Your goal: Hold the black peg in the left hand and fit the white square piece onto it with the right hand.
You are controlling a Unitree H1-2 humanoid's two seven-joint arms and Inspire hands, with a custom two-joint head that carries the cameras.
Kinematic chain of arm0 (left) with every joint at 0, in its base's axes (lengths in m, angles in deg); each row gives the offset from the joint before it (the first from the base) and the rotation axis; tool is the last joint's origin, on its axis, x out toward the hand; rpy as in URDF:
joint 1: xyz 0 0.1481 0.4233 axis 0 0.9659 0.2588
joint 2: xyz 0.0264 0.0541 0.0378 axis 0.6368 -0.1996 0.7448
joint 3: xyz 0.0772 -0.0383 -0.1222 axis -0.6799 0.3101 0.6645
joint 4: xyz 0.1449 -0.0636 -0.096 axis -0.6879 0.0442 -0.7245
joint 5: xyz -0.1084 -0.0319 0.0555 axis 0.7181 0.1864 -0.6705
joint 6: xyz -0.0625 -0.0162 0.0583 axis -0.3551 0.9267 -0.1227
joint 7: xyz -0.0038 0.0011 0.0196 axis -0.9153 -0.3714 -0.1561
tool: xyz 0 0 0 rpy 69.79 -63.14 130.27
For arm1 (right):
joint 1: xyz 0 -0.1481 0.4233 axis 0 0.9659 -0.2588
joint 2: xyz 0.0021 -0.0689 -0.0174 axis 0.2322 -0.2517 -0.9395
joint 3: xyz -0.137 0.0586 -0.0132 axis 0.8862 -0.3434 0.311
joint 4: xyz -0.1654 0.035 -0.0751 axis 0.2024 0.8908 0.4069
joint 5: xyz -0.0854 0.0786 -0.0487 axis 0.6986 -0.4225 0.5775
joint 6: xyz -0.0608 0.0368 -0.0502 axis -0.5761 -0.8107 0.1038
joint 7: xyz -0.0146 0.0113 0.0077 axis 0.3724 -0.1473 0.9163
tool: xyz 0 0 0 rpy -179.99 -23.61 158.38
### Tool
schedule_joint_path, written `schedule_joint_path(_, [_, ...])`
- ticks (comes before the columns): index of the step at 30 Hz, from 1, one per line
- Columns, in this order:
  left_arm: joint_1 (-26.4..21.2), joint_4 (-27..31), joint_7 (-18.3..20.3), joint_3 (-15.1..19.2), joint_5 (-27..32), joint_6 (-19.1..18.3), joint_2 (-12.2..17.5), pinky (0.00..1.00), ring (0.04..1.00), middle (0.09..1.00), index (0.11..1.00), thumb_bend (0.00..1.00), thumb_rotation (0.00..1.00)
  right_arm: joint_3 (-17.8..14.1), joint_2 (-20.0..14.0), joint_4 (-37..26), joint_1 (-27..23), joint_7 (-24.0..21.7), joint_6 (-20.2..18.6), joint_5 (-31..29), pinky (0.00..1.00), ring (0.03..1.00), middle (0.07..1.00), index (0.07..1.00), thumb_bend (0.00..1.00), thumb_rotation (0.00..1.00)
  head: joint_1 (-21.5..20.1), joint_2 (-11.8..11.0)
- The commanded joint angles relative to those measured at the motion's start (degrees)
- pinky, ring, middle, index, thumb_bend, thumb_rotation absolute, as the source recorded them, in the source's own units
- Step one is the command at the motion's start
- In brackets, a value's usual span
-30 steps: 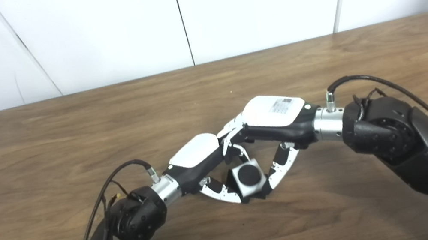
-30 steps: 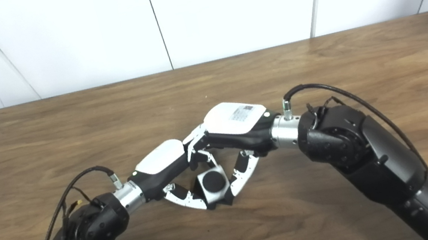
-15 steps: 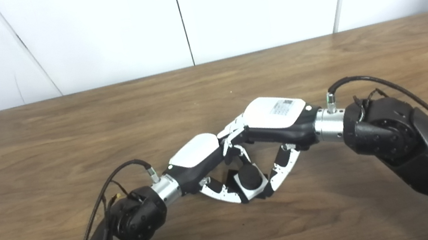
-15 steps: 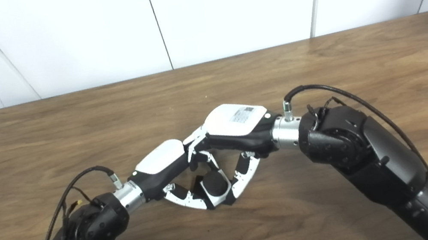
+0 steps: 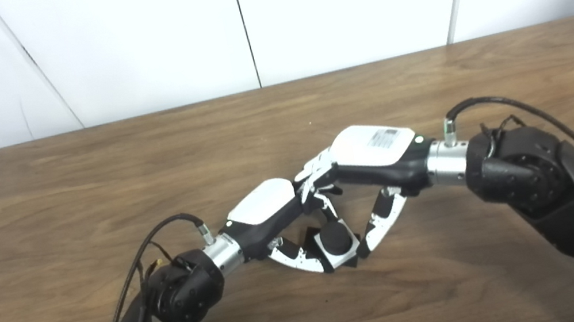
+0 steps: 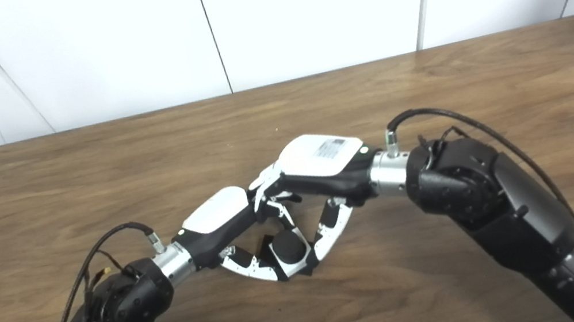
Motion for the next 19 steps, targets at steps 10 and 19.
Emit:
schedule_joint_path(10, [1.37, -1.65, 2.25, -1.51, -3.40, -0.64, 1.53, 0.87, 0.908, 0.879, 0.492, 0.52, 0.08, -8.80, 0.13, 1.17, 0.75, 6.86, -3.29, -5.04, 0.66, 0.817, 0.845, 0.741, 0.80, 0.22, -0.49, 0.23])
schedule_joint_path(19, [1.88, -0.71, 2.23, -0.83, -3.26, -1.24, 1.95, 0.86, 0.900, 0.876, 0.578, 0.68, 0.13, -12.02, 1.67, 4.75, 5.06, 13.76, -3.05, -6.71, 0.65, 0.811, 0.837, 0.741, 0.79, 0.16, -1.21, 0.26])
